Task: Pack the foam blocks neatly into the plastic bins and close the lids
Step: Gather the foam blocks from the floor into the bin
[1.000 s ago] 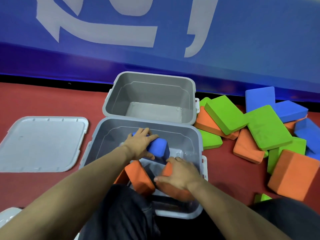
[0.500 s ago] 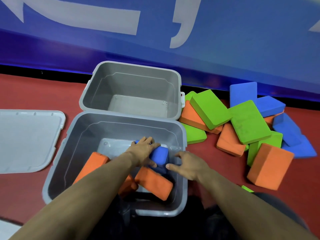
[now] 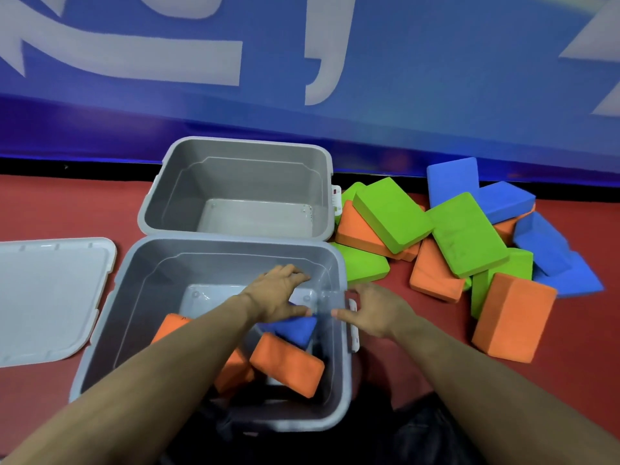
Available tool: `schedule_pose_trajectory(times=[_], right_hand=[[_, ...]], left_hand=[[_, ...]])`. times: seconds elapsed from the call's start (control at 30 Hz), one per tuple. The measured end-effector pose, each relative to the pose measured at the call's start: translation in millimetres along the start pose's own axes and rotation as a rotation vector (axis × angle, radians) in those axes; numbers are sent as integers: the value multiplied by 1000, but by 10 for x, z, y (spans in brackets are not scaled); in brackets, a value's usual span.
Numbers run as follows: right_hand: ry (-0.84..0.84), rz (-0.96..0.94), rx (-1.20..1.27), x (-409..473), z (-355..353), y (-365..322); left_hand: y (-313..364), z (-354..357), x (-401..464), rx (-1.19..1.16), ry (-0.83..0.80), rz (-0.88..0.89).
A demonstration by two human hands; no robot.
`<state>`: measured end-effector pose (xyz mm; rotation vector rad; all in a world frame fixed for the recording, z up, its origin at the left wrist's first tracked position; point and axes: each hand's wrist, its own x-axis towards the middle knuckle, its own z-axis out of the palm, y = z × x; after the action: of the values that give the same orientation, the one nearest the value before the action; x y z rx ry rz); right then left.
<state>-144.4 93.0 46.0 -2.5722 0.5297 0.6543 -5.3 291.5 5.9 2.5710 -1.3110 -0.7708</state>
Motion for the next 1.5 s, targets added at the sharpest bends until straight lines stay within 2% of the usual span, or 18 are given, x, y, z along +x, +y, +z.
schedule_pose_trajectory(times=[0.17, 0.3, 0.53, 0.77, 0.93, 1.23, 1.5], right_hand=[[62, 78, 74, -3, -366, 325], [177, 138, 217, 32, -463, 730], [406, 321, 492, 314, -503, 1476], [668, 572, 669, 843, -516, 2426], [703, 747, 942, 1066, -337, 2985], [815, 674, 1215, 1507, -211, 3479], [963, 620, 1227, 1587, -141, 3323]], left_hand=[[312, -178, 256, -134, 77, -2], [640, -241, 585, -306, 149, -12], [1199, -79, 1386, -872, 173, -268], [1572, 460, 2395, -1162, 145, -490], [1778, 731, 3015, -1319, 126, -590], [1789, 947, 3496, -1488, 238, -701], [1750, 817, 3401, -1518, 371, -683]])
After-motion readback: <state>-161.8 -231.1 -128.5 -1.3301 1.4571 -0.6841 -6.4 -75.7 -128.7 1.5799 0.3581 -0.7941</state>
